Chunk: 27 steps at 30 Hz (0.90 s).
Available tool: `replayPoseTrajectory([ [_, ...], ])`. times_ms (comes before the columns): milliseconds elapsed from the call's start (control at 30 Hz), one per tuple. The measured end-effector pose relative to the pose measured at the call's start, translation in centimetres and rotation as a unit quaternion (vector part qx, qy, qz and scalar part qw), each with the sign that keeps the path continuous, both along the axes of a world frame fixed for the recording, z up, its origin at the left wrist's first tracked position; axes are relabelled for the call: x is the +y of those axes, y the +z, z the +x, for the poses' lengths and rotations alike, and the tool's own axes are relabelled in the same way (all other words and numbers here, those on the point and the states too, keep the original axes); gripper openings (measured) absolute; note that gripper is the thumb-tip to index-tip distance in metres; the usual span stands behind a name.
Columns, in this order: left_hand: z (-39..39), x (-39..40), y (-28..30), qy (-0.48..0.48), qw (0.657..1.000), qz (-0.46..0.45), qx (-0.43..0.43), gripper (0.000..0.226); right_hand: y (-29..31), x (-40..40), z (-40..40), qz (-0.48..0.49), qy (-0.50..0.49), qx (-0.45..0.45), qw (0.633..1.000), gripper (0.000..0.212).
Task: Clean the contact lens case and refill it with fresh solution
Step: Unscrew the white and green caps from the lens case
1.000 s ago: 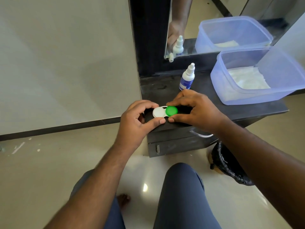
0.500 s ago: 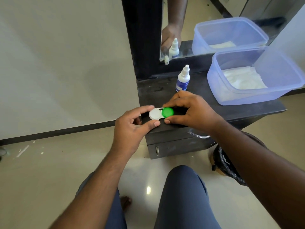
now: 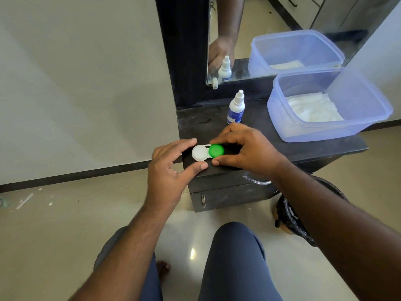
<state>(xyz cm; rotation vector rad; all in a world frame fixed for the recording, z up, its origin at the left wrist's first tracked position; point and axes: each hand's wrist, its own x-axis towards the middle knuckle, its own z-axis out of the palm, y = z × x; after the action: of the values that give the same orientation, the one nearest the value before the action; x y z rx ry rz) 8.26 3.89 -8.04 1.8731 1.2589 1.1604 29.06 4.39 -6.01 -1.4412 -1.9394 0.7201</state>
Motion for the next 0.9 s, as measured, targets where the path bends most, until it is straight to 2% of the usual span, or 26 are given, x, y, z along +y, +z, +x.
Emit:
replayPoseTrajectory([
  [67,0.0,0.1,0.0,0.000,1.000,-0.019,-0.005,0.051,0.0,0.2,0.0,0.001,0.002,-0.003,1.000,0.043],
  [200,-0.2,-0.4,0.1,0.037,0.998,0.006,-0.044,0.027,0.1,0.2,0.1,-0.004,0.000,-0.010,1.000,0.043],
  [267,-0.3,-0.4,0.1,0.042,0.998,0.020,-0.048,0.023,0.2,0.1,0.1,-0.008,-0.002,-0.011,1.000,0.043],
  [333,-0.5,0.1,-0.1,0.007,0.999,0.003,-0.045,0.032,0.2,0.1,0.1,-0.005,-0.001,-0.002,1.000,0.042],
  [400,-0.6,1.0,-0.3,-0.068,0.996,-0.041,-0.032,0.041,0.1,0.1,0.2,-0.003,-0.001,0.001,1.000,0.041],
  [500,-0.8,2.1,-0.6,-0.124,0.991,-0.045,-0.014,0.034,0.0,0.0,0.1,-0.004,-0.006,-0.002,1.000,0.041],
  [700,0.2,1.9,0.5,-0.042,0.998,-0.006,-0.054,0.028,0.1,0.2,0.1,-0.006,-0.008,0.001,1.000,0.040],
  [800,0.4,1.9,1.1,0.000,0.997,-0.030,-0.068,0.028,-0.1,-0.1,-0.1,-0.010,-0.011,0.000,1.000,0.040],
  [900,0.6,3.3,2.6,0.023,0.998,-0.030,-0.049,0.011,0.2,-0.3,-0.1,-0.009,-0.015,0.000,1.000,0.040],
])
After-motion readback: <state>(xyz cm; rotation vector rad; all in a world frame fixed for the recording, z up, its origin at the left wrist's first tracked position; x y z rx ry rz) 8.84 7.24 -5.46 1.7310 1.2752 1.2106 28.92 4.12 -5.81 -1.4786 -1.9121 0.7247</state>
